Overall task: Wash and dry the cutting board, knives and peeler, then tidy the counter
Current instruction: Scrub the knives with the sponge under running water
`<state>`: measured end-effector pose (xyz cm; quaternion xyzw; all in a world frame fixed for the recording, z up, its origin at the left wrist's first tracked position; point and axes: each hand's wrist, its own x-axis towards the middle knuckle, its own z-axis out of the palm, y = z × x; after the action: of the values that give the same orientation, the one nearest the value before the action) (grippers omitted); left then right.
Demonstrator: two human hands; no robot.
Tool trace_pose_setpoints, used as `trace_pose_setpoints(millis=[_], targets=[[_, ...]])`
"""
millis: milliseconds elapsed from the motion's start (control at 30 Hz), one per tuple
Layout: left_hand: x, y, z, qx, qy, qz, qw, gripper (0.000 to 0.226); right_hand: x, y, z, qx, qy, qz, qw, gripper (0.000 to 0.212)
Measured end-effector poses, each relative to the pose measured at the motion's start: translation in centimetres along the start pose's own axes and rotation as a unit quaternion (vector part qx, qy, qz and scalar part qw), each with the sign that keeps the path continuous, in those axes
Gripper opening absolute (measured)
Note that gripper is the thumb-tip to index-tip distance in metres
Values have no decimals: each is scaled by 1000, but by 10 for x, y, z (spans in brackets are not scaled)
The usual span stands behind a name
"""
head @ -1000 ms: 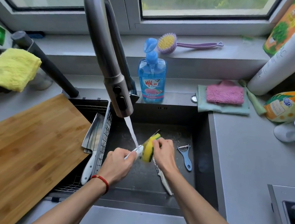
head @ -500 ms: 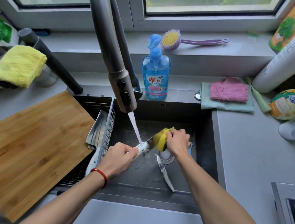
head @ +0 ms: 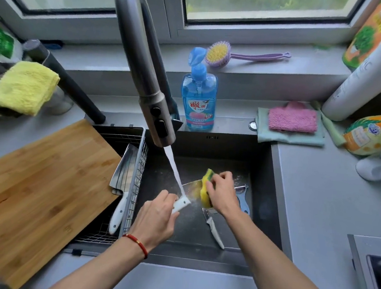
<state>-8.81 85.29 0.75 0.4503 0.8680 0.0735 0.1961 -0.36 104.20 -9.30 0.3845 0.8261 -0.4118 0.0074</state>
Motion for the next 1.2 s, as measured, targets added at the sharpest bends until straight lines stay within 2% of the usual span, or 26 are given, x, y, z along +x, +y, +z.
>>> trace_pose_setpoints(millis=[33, 67, 167, 233, 367, 400, 500, 533, 667, 767, 967, 1100, 1200], targets=[[-1, -2, -2, -2, 5, 3, 1000, 31, 1, 3, -1, 2, 2, 34, 999, 26], [0, -4, -4, -1, 8, 5, 1000, 30, 0, 3, 2, 7, 0, 31, 1000, 26], [4, -10, -11, 8, 5, 8, 1000, 29, -18, -14, 20, 61, -21, -62, 996, 22], [7, -13, -14, 10, 3, 12, 1000, 30, -21, -15, 27, 83, -13, -87, 993, 21], [2, -15, -10, 3, 8, 17, 1000, 31, -7, 7, 20, 65, 14, 38, 997, 21], [1, -14, -6, -7, 10, 11, 1000, 31, -9, 10, 20, 58, 12, 29, 998, 20], [11, -10, 1, -32, 8, -35, 999, 31, -21, 10, 20, 48, -29, -75, 996, 18], [18, -7, 1, -37, 8, -57, 998, 30, -22, 14, 18, 50, -27, -72, 996, 19], [51, 14, -2, -102, 43, -122, 986, 40, -19, 42, -10, 121, 81, 74, 987, 34], [61, 24, -5, -164, 56, -144, 974, 42, -29, 61, -22, 151, 118, 110, 975, 36], [48, 27, -21, -204, 119, -137, 962, 24, -45, 79, -23, 270, 114, 159, 943, 28], [21, 3, -38, -211, 128, -104, 963, 20, -54, 76, -19, 288, 103, 156, 939, 28], [-5, -31, -53, -267, 143, -122, 945, 20, -57, 74, -16, 282, 97, 153, 942, 27]])
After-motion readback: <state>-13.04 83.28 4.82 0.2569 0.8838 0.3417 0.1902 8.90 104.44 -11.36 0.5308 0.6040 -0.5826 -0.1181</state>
